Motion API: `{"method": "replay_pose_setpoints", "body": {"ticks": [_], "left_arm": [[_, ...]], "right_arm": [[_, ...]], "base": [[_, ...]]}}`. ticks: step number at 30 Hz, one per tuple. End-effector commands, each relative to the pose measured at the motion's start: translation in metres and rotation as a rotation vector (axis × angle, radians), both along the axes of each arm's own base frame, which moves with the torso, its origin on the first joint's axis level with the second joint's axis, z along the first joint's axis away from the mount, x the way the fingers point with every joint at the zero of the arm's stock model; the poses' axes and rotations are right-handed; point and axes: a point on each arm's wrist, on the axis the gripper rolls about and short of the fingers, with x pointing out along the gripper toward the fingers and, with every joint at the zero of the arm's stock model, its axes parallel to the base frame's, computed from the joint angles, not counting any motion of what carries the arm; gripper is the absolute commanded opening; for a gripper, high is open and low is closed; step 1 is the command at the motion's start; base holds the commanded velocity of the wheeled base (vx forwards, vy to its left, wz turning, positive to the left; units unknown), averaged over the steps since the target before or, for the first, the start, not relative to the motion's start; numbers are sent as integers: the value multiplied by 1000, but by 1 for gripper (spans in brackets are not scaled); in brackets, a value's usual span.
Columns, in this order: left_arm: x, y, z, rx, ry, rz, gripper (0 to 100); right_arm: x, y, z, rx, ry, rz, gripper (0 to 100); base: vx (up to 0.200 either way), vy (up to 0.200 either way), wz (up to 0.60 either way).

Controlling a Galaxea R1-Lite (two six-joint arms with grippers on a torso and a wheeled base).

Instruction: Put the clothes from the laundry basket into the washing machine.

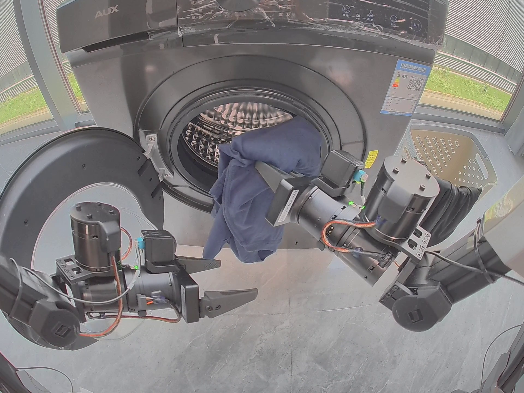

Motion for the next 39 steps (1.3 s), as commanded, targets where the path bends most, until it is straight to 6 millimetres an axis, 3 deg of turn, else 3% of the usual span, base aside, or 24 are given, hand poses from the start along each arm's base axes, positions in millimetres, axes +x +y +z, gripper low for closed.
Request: {"method": "replay_pose_setpoints", "body": {"ticks": [1,12,23,39], "left_arm": [[18,-14,-22,17,51,-6,100],[41,-32,-52,28,63,-8,100],[66,-44,-69,18,15,38,100],[84,-53,-50,-65,-43,99,100]], "right_arm": [[-3,2,1,1,-2,8,0],[-3,3,1,0,-5,9,0],[-6,3,2,-1,-8,14,0],[-9,5,2,8,-15,24,0]], "base": [[0,0,0],[0,0,0],[0,0,0],[0,0,0]]}}
